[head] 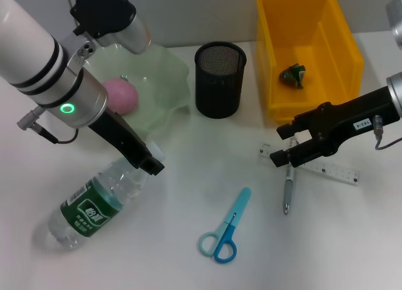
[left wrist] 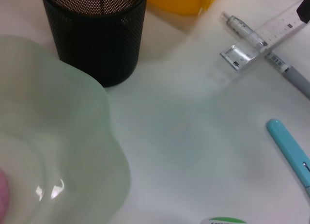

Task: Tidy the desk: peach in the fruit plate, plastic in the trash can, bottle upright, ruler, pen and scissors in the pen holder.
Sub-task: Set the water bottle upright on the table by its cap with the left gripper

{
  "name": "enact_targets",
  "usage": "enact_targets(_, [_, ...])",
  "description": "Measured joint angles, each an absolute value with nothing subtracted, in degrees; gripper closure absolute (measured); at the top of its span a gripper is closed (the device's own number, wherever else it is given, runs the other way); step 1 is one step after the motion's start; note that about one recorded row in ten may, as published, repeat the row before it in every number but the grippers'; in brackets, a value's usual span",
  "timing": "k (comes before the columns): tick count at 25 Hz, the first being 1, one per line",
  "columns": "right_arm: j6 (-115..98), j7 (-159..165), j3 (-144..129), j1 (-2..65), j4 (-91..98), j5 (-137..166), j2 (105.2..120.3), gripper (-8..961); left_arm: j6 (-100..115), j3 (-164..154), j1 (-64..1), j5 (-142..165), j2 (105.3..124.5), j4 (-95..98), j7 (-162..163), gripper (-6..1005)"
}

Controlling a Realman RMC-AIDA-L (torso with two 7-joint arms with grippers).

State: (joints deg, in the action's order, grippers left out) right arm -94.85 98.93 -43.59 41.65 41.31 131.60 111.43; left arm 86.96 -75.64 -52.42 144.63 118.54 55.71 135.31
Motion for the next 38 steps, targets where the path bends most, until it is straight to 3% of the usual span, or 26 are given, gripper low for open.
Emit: enact_targets(38, [-94.56, 99.05, -43.92, 40.07, 39.21, 131.61, 112.40, 161, 93.76, -65.19, -50.28, 144.65, 118.25, 64.83, 134.51, 560])
